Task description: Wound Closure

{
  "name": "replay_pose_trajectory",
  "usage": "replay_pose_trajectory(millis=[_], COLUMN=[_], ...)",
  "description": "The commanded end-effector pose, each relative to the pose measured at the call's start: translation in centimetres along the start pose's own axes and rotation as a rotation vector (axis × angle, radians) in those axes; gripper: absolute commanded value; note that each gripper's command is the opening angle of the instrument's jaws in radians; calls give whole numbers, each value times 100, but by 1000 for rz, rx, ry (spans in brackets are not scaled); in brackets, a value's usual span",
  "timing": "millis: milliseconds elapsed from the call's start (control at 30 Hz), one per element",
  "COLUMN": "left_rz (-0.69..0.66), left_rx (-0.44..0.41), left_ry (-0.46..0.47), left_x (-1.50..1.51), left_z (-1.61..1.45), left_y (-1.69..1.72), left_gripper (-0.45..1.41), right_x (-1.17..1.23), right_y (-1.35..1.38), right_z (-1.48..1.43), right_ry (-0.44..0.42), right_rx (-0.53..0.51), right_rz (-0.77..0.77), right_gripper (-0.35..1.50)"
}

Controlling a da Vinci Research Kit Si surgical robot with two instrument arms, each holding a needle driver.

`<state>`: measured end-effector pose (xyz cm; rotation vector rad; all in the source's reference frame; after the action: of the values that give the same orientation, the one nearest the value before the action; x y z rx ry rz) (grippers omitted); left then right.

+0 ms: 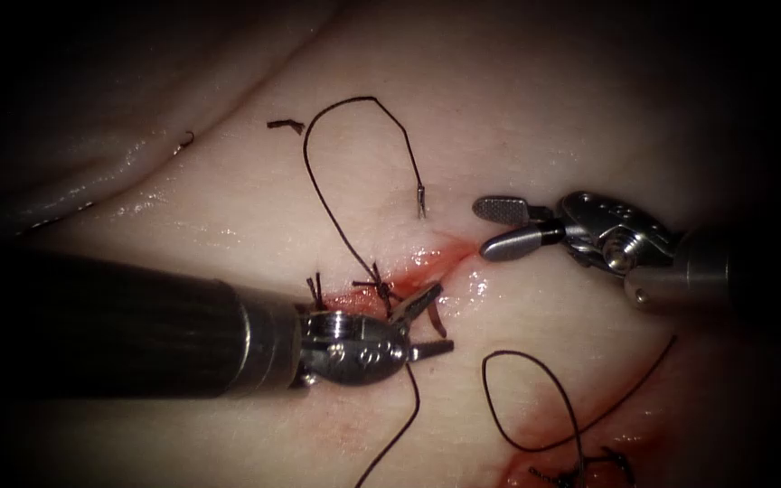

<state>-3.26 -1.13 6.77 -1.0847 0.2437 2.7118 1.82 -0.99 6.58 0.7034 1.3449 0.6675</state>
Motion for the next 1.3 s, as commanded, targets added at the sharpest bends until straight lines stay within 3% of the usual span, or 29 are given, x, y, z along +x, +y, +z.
replay_pose_trajectory(millis=[33, 100, 200, 367, 633, 900, 967, 1167, 1300], left_rz=[6, 19, 21, -6, -377, -626, -683, -798, -798], left_rx=[3, 6, 0, -52, -208, -332, -359, -434, -478], left_ry=[1, 32, 68, 118, 316, 429, 453, 486, 517], left_x=[-3, -5, -7, -8, 17, 42, 48, 67, 77], left_z=[8, 11, 9, 3, -1, -19, -25, -43, -53], left_y=[4, 0, -3, -2, 16, 22, 24, 32, 27], left_gripper=[14, -18, -45, -45, -45, -45, -45, -45, -45], right_x=[-6, -8, -10, -15, -20, -24, -26, -33, -35], right_y=[1, 1, 0, -4, -10, -14, -17, -30, -36], right_z=[9, 9, 9, 6, -4, -14, -16, -16, -15], right_ry=[6, 18, 22, 21, 20, -14, -14, -24, -32], right_rx=[3, 2, -1, 0, 21, 47, 50, 94, 94], right_rz=[2, 2, 0, -2, -53, -136, -141, -134, -62], right_gripper=[120, 118, 116, 113, 81, 78, 57, 27, 20])
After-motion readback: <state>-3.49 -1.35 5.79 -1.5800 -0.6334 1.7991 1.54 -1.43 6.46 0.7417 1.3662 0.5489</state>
